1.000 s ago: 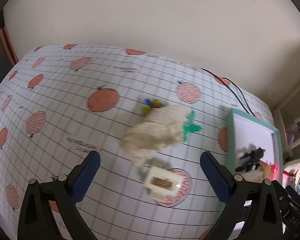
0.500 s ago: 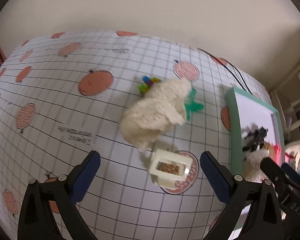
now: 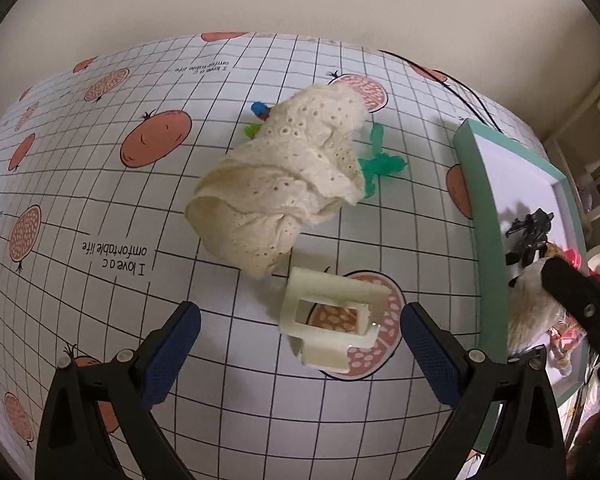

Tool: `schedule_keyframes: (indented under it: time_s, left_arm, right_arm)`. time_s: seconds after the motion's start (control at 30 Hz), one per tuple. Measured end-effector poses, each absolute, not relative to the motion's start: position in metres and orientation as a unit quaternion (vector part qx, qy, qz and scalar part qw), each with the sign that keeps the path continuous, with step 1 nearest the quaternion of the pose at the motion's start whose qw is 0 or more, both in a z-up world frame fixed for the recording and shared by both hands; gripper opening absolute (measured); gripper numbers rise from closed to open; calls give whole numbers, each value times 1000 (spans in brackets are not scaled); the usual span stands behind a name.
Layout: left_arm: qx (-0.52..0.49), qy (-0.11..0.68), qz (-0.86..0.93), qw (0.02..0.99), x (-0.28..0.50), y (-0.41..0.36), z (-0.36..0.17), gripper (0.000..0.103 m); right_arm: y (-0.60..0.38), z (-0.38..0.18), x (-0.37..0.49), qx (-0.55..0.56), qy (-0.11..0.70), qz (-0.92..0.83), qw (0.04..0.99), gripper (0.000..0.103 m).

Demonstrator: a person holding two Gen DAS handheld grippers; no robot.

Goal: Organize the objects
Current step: 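Grasp the cream plastic frame with the left tool while the right tool grasps the lace cloth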

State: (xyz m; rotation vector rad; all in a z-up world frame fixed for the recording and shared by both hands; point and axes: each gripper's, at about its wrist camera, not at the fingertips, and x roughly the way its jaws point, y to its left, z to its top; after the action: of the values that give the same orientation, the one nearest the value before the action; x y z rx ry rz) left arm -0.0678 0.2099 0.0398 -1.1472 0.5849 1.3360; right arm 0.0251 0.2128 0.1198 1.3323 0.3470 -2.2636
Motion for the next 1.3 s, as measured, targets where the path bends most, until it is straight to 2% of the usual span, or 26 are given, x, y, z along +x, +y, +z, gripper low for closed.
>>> schedule_keyframes:
  time_s: [1.07,1.13,1.3]
  left_arm:
    - [-534,252,613,525,-131,204,18,100]
    - [-535,251,614,523,-134,203,18,100]
    - [-539,244,614,522,-140,202,19,90]
  right_arm:
    - [99,86,56,484,155,-752,420,103]
    - [94,85,57,483,157,-749,426,100]
    - [83,80,58,483,163,-742,435,90]
